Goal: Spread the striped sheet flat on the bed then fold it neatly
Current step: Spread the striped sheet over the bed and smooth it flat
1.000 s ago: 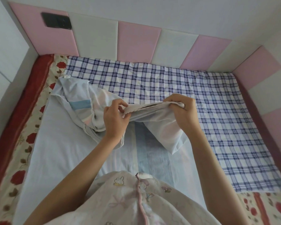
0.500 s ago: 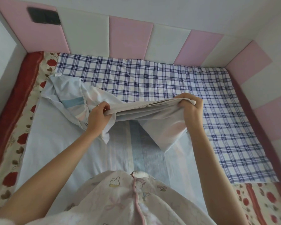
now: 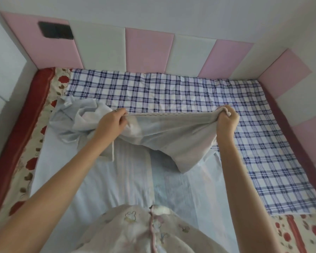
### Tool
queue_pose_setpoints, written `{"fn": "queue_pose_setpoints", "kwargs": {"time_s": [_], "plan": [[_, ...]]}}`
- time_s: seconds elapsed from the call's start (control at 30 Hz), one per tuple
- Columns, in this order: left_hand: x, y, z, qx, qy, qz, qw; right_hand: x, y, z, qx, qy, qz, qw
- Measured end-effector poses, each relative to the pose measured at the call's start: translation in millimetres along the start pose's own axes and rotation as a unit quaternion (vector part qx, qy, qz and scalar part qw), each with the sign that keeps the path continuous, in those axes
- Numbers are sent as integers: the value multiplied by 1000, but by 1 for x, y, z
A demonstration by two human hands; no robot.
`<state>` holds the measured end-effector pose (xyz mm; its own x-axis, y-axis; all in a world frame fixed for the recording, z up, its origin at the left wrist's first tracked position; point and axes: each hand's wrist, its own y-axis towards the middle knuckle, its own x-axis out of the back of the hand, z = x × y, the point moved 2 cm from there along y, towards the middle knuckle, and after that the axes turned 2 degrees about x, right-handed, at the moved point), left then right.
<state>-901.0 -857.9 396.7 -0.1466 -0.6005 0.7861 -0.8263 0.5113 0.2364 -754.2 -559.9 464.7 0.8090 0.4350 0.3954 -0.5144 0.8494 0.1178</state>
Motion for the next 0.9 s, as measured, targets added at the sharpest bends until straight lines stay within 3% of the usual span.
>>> {"fn": "queue_pose_setpoints", "kwargs": {"time_s": [0.07, 0.13, 0.23, 0.3, 0.33, 0.37, 0.5, 0.7, 0.8, 0.9], "plan": [[7, 4, -7, -24, -20, 17, 999, -4, -11, 4, 43, -37, 58, 997], [4, 3, -17, -39, -25, 52, 998, -18, -26, 11, 92, -141, 160, 973], [-2, -1, -29, -53, -48, 78, 994, -50, -55, 21, 198, -355, 295, 865], [-4, -1, -37, -77, -56, 73, 993, -76, -83, 26, 271, -434, 328, 794], [-4, -1, -41, -92, -55, 67, 992, -87, -95, 26, 295, -444, 333, 778], [-3, -1, -45, -105, -53, 65, 991, -97, -104, 25, 310, -433, 336, 777], [5, -8, -53, -117, -70, 48, 989, -110, -106, 24, 290, -336, 316, 839], [-3, -34, -34, -89, -20, 57, 994, -95, -104, 27, 338, -296, 297, 843], [-24, -45, -11, 5, 17, 52, 998, -90, -105, 28, 355, -265, 280, 852], [-30, -45, 11, 131, 6, -12, 991, -82, -103, 33, 342, -218, 261, 876]]}}
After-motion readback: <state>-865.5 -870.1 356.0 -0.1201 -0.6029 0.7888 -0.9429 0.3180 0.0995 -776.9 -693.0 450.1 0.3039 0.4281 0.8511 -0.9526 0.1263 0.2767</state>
